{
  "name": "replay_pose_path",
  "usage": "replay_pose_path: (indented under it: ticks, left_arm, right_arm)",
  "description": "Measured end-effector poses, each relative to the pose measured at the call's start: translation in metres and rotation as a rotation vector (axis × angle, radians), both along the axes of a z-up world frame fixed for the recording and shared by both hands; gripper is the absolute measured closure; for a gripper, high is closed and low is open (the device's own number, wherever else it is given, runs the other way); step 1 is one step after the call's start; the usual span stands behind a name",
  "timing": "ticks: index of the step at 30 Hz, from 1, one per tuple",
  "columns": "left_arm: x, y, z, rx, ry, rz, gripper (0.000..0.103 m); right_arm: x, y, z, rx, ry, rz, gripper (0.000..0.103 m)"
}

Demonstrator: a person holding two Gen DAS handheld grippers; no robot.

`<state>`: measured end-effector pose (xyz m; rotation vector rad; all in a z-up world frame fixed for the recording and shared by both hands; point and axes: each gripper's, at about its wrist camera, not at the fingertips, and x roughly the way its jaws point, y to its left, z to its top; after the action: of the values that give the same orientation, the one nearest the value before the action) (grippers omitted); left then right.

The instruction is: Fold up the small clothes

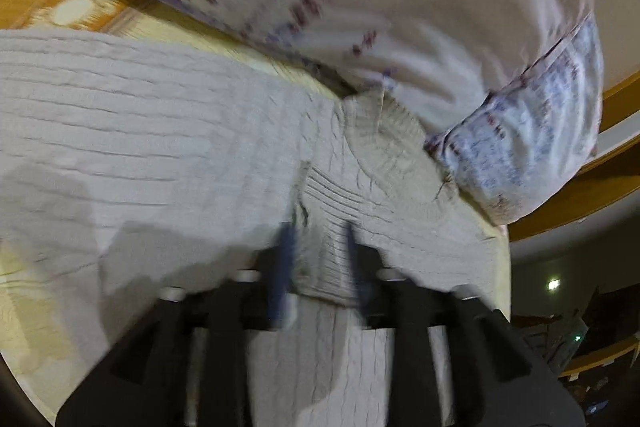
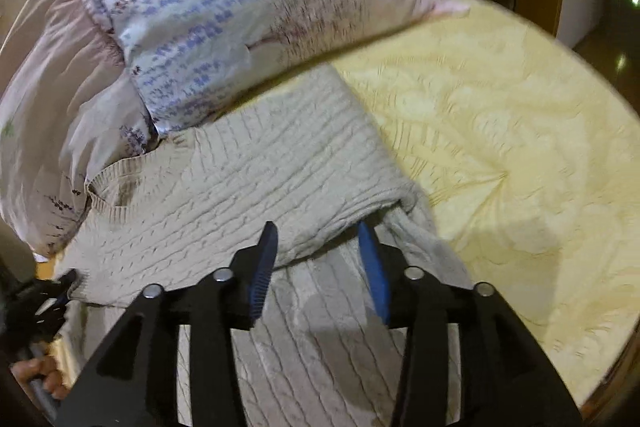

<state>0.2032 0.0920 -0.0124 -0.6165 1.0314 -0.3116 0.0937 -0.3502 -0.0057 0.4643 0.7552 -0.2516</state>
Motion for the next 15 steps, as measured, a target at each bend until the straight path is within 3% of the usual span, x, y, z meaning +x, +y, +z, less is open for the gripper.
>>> replay_pose_path:
  ticks: [2, 4, 9, 15]
  left_arm:
    - [-0.018, 0.030, 0.013, 0.016, -0.051, 0.065, 0.022]
    - [-0.030, 0.059, 0.019, 0.018, -0.070, 0.106, 0.020]
    - [-0.057, 0.160, 0.014, 0.030, -0.023, 0.322, 0.019]
    - [-0.086, 0.261, 0.006, -0.034, 0.012, 0.581, 0.021]
  right_arm:
    - [-0.003, 0.011, 0.011, -0.077, -0.023, -0.018, 0.048]
    - [0.002, 0.022, 0.015, -0.106, -0.035, 0.013, 0.039]
    - [0.029, 0.051, 0.001, -0.076, 0.029, 0.124, 0.037]
    - [0.042, 0.081, -0.014, -0.064, 0.116, 0.188, 0.030]
